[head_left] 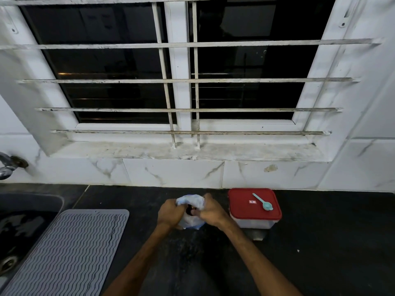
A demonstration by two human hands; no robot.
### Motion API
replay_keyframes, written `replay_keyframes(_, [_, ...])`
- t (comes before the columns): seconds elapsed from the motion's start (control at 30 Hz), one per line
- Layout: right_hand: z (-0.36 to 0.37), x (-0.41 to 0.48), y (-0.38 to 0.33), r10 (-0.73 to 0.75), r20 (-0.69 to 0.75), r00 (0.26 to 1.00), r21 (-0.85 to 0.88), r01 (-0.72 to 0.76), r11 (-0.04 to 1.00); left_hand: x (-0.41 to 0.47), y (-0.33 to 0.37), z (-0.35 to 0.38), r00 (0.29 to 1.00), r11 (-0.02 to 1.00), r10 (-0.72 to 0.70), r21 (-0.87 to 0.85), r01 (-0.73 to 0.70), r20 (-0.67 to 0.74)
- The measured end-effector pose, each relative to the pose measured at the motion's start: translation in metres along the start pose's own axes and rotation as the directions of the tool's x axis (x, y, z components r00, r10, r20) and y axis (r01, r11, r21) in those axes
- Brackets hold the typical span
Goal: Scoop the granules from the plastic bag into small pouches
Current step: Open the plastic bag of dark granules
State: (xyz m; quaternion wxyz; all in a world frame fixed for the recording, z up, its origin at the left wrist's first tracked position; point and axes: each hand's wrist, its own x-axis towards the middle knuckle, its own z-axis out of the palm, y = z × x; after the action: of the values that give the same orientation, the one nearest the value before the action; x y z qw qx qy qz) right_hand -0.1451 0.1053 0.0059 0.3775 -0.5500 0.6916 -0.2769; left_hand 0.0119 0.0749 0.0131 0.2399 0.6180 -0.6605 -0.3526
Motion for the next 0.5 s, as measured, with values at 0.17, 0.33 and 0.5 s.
replay_keyframes(0.17, [-0.013,0.003,0.010,0.003,-0.106,0.994,-0.233,-0.027,0.972,0.009,-0.027,-0.013,0.999,0.994,-0.028,0.110,0.025,0.024])
replay_keyframes(0.33, [-0.016,0.010,0.003,0.018,0.011,1.000,-0.355,-0.013,0.935,0.007,-0.026,0.000,0.987,0.919,0.091,0.372,-0.135,0.133])
replay_keyframes(0.5, [-0.013,0.016,-0.005,-0.041,0.152,0.988,-0.422,0.103,0.901,0.004,-0.009,0.019,0.918,0.784,0.297,0.482,-0.391,0.261])
